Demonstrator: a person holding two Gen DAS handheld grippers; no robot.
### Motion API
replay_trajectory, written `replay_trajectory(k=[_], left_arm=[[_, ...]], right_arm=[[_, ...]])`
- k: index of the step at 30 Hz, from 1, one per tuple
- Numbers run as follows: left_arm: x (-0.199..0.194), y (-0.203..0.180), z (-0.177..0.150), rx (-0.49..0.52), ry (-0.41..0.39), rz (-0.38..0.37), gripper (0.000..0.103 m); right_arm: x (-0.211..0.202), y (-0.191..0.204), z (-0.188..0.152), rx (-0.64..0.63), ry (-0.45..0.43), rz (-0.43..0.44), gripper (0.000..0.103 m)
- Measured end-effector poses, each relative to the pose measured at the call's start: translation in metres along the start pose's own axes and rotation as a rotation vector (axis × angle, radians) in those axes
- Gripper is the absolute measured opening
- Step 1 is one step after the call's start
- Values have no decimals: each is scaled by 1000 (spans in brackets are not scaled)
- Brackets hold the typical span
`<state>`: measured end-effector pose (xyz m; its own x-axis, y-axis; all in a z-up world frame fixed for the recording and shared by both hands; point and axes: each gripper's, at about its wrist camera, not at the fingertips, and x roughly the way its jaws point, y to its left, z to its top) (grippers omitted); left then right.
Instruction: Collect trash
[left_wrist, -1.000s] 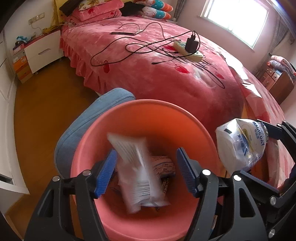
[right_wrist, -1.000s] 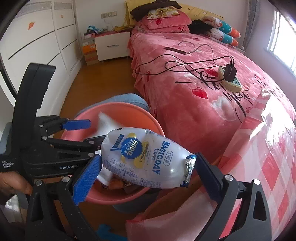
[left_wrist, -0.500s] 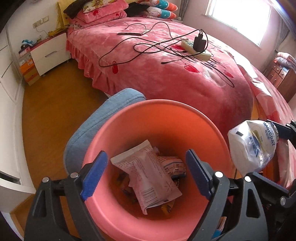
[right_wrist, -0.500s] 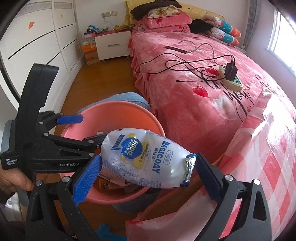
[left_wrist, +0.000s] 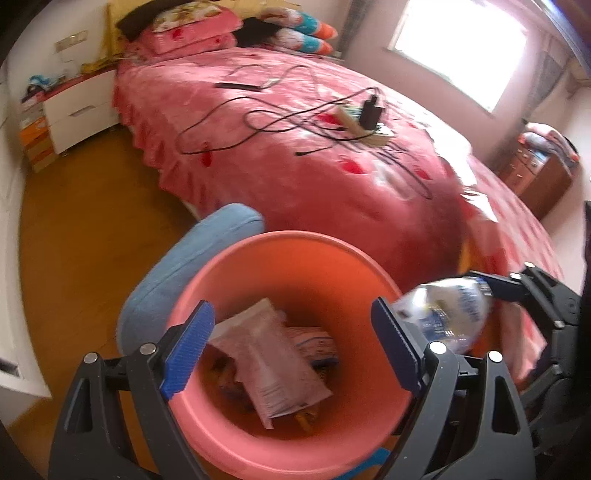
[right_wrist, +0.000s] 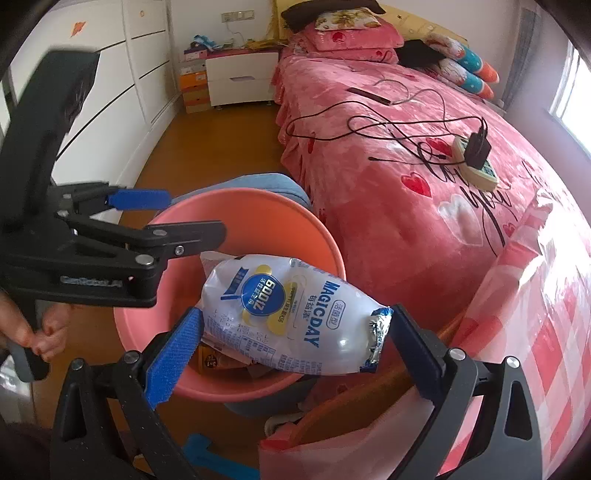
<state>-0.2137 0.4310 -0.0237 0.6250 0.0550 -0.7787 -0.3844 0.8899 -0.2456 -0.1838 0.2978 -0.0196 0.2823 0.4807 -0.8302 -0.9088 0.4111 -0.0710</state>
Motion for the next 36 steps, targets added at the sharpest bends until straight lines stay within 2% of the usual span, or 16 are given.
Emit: replay_trajectory(k=[4, 7, 12, 21, 27, 32, 36], left_arm=[[5, -17, 1, 69, 39, -73, 87], [14, -22, -3, 105, 62, -34, 87], [18, -6, -4, 47, 70, 10, 87], [6, 12, 2, -25, 7, 97, 87], [0, 0, 5, -29, -25, 127, 93], [-4, -16, 10, -38, -27, 119, 94], [-10, -39, 15, -8, -50, 114, 95]], right_arm=[[0, 4, 1, -17, -13, -3, 98], [-3, 6, 1, -32, -36, 1, 98], [-4, 7, 0, -39, -38, -1, 98], [-25, -17, -4, 73, -88, -5, 98], [-51, -38, -14, 146, -134, -56, 98], [-69, -60, -28, 219, -154, -111, 98], [-83, -80, -42, 290, -170, -136, 98]])
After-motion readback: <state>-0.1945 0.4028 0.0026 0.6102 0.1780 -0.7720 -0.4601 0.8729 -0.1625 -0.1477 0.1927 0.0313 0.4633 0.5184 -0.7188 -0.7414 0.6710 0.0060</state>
